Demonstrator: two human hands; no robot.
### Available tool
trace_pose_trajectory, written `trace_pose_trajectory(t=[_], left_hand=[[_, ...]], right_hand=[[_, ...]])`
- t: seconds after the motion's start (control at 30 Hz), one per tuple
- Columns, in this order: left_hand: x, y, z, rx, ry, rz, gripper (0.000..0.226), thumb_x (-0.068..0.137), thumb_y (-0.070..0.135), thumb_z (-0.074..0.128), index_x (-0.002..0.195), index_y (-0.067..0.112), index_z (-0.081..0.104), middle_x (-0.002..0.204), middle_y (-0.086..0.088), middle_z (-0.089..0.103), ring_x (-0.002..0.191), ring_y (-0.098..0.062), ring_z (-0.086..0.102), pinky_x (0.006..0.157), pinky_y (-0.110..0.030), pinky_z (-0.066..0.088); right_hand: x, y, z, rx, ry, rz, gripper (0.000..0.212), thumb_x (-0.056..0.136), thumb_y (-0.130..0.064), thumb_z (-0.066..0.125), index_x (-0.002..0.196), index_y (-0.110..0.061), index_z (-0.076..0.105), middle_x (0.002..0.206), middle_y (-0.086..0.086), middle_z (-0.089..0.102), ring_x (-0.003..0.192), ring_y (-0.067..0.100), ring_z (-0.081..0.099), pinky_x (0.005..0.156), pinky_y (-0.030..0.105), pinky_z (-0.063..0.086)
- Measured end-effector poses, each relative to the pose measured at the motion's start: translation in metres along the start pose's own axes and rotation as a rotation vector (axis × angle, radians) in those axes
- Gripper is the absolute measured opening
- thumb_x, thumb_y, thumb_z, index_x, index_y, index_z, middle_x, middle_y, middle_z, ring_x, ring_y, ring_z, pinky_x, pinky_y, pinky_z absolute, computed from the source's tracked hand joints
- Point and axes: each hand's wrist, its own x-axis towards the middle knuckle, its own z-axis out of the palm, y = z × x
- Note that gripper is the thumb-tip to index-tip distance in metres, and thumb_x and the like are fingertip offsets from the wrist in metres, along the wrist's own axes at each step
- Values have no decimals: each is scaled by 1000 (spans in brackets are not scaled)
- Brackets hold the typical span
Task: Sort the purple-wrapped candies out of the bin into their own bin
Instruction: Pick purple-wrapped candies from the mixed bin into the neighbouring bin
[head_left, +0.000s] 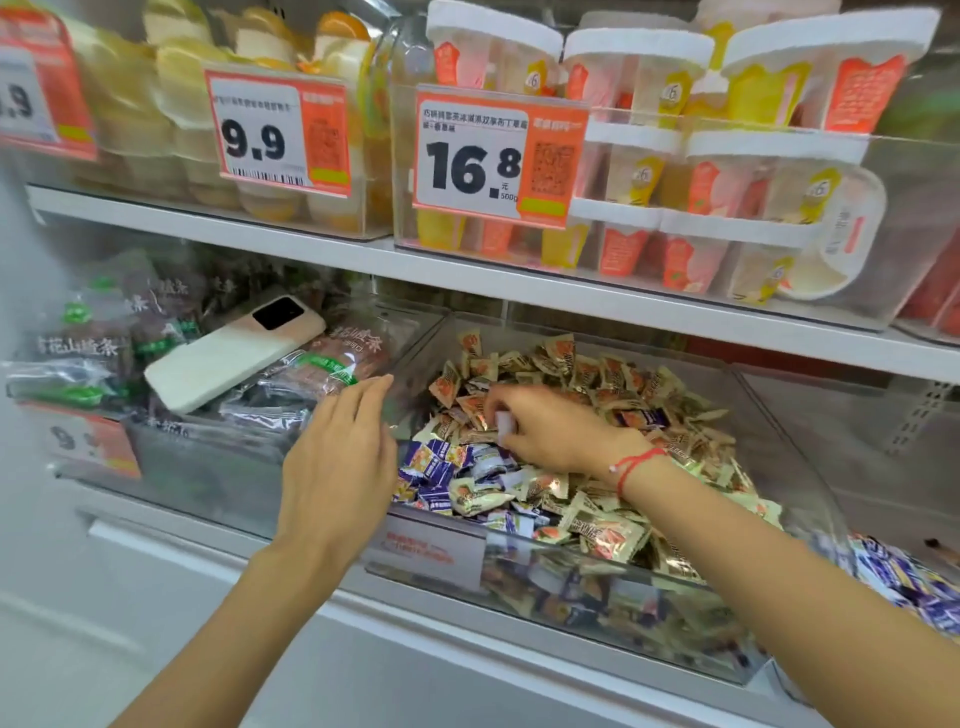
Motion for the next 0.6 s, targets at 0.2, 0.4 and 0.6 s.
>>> trace_pose_trajectory(t=[0.2,0.4,0.6], left_hand=[[-2,3,-1,-20,-17,-22,46,93,7,51,139,13,45,133,-2,54,114,-23,51,71,-37,49],[-4,2,-1,-23,2,-15,45,94,8,50,138,13,45,133,-2,54,114,-23,50,72,-37,48],[-4,1,2,-19,23,2,45,92,7,52,136,10,47,130,-4,56,112,-25,52,73,-38,50]], right_hand=[[-2,-26,-2,360,120,19,29,96,-5,43,110,-22,62,114,5,64,94,29,66,79,43,56],[22,-53,27,121,-145,30,52,86,-37,69,127,-8,58,129,14,55,118,27,54,97,41,47],[-1,-45,12,240,-50,61,35,81,-24,77,110,-6,70,123,8,65,115,20,58,97,33,47]])
